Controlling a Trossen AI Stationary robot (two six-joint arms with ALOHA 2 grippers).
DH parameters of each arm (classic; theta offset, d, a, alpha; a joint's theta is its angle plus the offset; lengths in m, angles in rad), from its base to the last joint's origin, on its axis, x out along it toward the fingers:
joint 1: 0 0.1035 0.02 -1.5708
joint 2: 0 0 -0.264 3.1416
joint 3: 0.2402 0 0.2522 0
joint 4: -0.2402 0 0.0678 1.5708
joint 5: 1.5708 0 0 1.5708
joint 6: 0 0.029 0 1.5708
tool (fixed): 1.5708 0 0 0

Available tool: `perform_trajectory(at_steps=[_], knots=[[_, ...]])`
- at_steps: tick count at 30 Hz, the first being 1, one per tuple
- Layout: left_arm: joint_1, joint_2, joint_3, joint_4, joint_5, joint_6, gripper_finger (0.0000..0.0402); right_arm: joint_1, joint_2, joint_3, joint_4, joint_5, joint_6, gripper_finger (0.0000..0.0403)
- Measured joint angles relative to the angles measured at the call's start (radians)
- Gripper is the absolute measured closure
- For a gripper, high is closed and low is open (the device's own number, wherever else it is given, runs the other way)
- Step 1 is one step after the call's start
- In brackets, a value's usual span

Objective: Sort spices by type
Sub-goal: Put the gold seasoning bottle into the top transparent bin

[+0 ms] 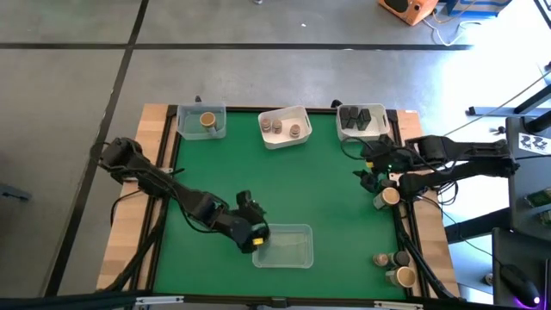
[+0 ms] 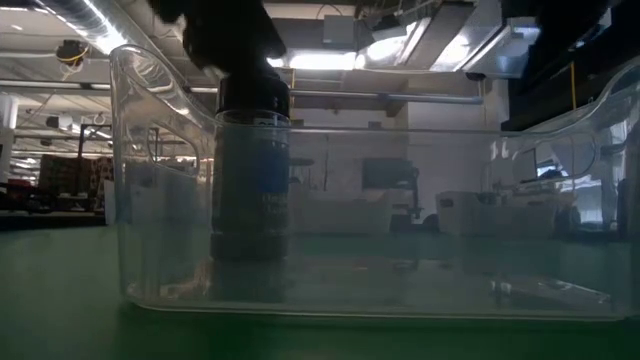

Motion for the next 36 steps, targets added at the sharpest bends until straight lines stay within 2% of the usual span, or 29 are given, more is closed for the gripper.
perform_trajectory(at_steps=[3,7,12,17,22,26,30,36], knots=[[-0.01,0.007,-0.109,0.232,-0.018,0.014,0.0164,0.03,0.0,0.017,-0.093,-0.007,0.072,0.0072],[-0.03,0.007,-0.223,0.443,-0.121,0.027,0.0164,0.041,0.0,0.019,-0.182,-0.085,0.135,0.0072],[-0.074,0.007,-0.293,0.575,-0.277,0.061,0.0164,0.04,0.018,0.018,-0.299,-0.179,0.224,0.0072],[-0.116,0.007,-0.311,0.704,-0.323,0.142,0.0164,0.04,0.054,0.018,-0.405,-0.26,0.334,0.0072],[-0.154,0.007,-0.324,0.758,-0.36,0.203,0.0164,0.04,0.091,0.018,-0.441,-0.323,0.43,0.0072],[-0.16,0.007,-0.324,0.758,-0.375,0.203,0.0164,0.04,0.115,0.018,-0.443,-0.327,0.497,0.0072],[-0.16,0.007,-0.324,0.753,-0.378,0.18,0.0164,0.044,0.132,-0.008,-0.442,-0.394,0.577,0.0072],[-0.16,0.007,-0.324,0.754,-0.378,0.184,0.0164,0.119,0.137,-0.083,-0.431,-0.481,0.658,0.0072]])
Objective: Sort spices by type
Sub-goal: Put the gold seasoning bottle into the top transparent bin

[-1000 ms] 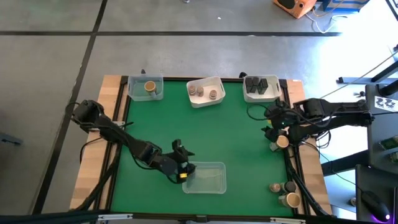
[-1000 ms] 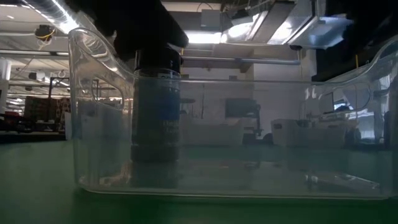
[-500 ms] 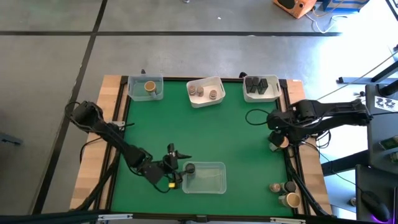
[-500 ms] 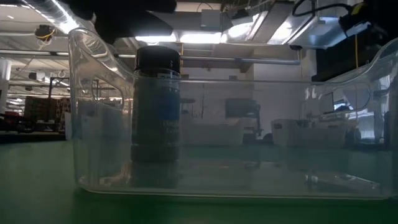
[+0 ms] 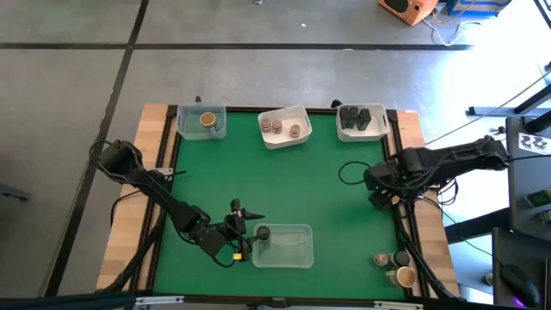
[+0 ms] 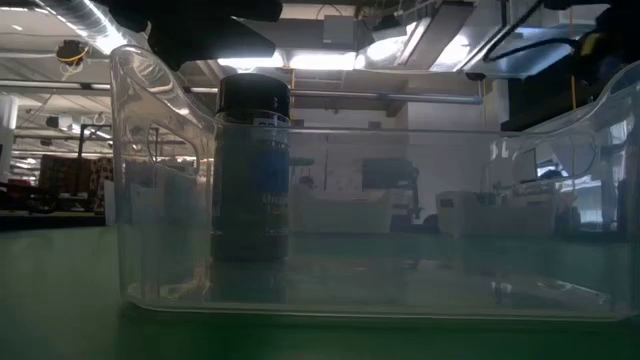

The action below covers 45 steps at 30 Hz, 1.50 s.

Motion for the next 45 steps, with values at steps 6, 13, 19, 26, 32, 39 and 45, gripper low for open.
perform_trajectory(at_steps=[6,13,19,26,32,39,45], knots=[[0.002,0.0,0.0,0.0,0.0,0.003,0.0164,0.06,0.024,-0.031,0.133,0.004,0.057,0.0072],[0.003,0.0,0.0,0.0,0.0,0.004,0.0164,0.057,0.125,-0.043,0.112,-0.001,0.022,0.0072],[0.004,0.0,0.0,0.0,0.0,0.008,0.0164,0.057,0.156,-0.018,0.176,0.0,-0.048,0.0072],[0.005,0.0,0.0,0.004,0.0,0.008,0.0164,0.057,0.166,0.06,0.301,0.121,-0.119,0.0072],[0.008,0.0,0.0,0.005,0.0,0.008,0.0164,0.048,0.167,0.065,0.28,0.212,-0.177,0.0072],[0.015,0.0,0.0,0.004,-0.001,-0.004,0.0164,0.048,0.165,0.065,0.28,0.357,-0.238,0.0072],[0.014,0.0,0.0,0.004,0.0,-0.012,0.0164,0.01,0.177,0.016,0.283,0.435,-0.288,0.0072]])
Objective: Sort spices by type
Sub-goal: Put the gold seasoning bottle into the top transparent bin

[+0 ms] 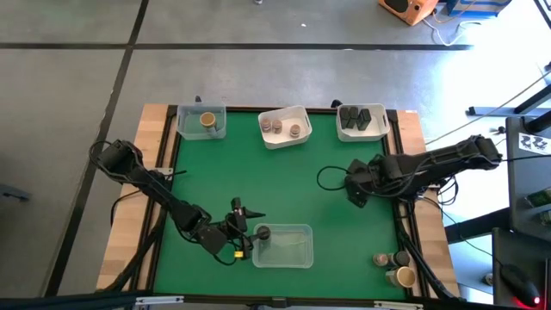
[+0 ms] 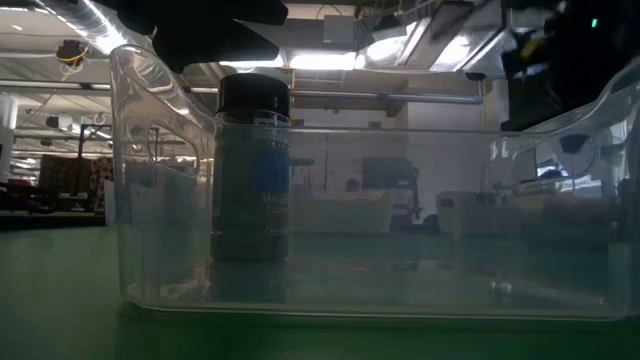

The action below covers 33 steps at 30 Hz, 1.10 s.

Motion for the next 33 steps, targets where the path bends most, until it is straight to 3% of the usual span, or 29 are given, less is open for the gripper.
perform_trajectory(at_steps=[6,16,24,30,33], knots=[[0.001,0.0,0.0,0.0,0.0,-0.002,0.0164,-0.102,0.005,-0.121,0.067,-0.018,-0.048,0.0072],[0.002,0.0,0.0,0.0,0.0,0.001,0.0164,-0.261,0.015,-0.287,0.355,-0.14,-0.201,0.0072],[0.01,0.0,0.001,-0.01,0.0,0.001,0.0164,-0.281,0.029,-0.363,0.465,-0.147,-0.227,0.0073],[0.01,0.0,0.001,-0.029,0.0,-0.014,0.0164,-0.281,0.028,-0.387,0.594,-0.177,-0.265,0.0112],[0.01,0.0,0.001,-0.028,0.0,-0.017,0.0164,-0.281,0.029,-0.389,0.648,-0.184,-0.286,0.0112]])
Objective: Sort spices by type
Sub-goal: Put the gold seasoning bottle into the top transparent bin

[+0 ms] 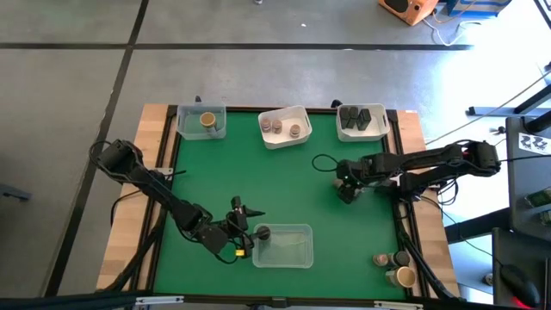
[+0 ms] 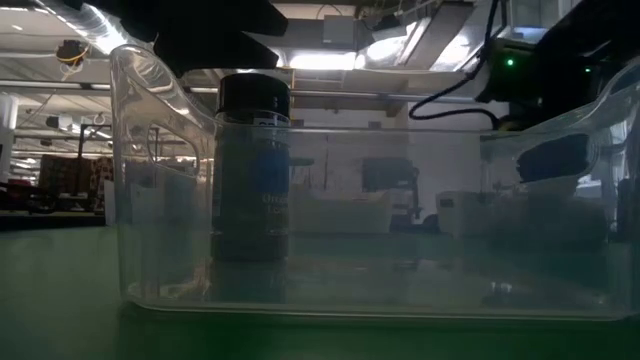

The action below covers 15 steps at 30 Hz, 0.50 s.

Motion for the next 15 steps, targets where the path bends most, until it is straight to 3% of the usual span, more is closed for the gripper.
perform_trajectory(at_steps=[7,15], knots=[[0.0,0.0,0.0,0.008,0.0,-0.002,0.0164,0.0,0.001,0.0,0.206,-0.003,-0.059,0.0112],[0.004,0.0,0.0,0.01,-0.003,-0.003,0.0164,0.0,0.001,-0.047,0.646,0.06,-0.206,0.0112]])
